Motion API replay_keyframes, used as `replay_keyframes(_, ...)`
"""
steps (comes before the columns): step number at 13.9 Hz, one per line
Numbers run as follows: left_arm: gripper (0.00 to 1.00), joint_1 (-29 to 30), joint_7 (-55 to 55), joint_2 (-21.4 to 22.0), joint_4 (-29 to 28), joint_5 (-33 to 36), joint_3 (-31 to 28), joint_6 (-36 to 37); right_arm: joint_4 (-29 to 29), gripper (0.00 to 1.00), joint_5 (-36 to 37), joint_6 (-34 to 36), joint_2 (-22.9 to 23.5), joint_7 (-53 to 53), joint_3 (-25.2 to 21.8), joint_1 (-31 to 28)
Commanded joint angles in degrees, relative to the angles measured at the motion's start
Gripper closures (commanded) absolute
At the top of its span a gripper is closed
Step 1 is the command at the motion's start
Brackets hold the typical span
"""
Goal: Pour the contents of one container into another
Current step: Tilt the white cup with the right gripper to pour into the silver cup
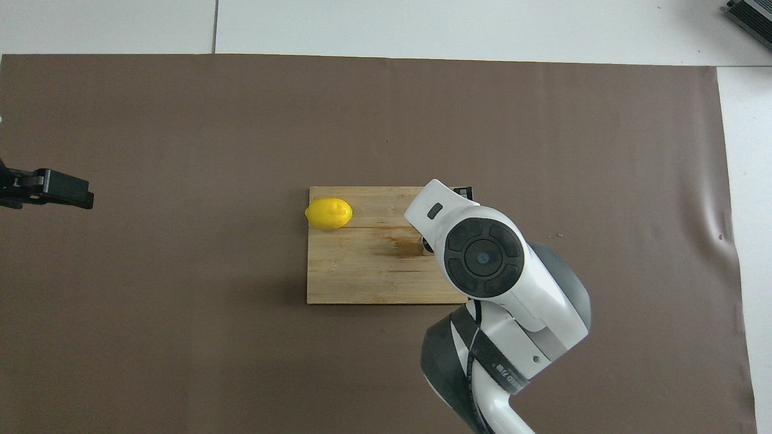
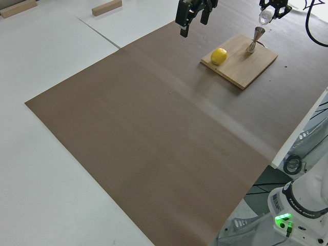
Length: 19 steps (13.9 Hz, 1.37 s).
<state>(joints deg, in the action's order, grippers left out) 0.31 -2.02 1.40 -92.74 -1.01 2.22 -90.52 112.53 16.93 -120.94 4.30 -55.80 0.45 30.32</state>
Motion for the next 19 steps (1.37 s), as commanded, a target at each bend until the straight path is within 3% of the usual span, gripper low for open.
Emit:
replay_keyframes(1, 0.0, -1.5, 0.5, 1.9, -2.0, -0.1, -0.2, 0.7, -0.2, 1.0, 3.9, 0.4, 0.1, 0.3, 0.5, -0.4)
replay_keyframes(13, 0.0, -0.1, 0.4, 2.0, -1.5, -0.6, -1.2, 0.5, 2.3, 1.0, 15.5, 0.0, -0.9, -2.9, 0.8, 2.5)
replay_keyframes(19, 0.0, -0.1, 0.6, 2.0, -0.8, 0.1, 0.1, 1.5, 2.2, 1.0, 16.7, 0.3, -0.9, -4.4, 0.9, 2.6)
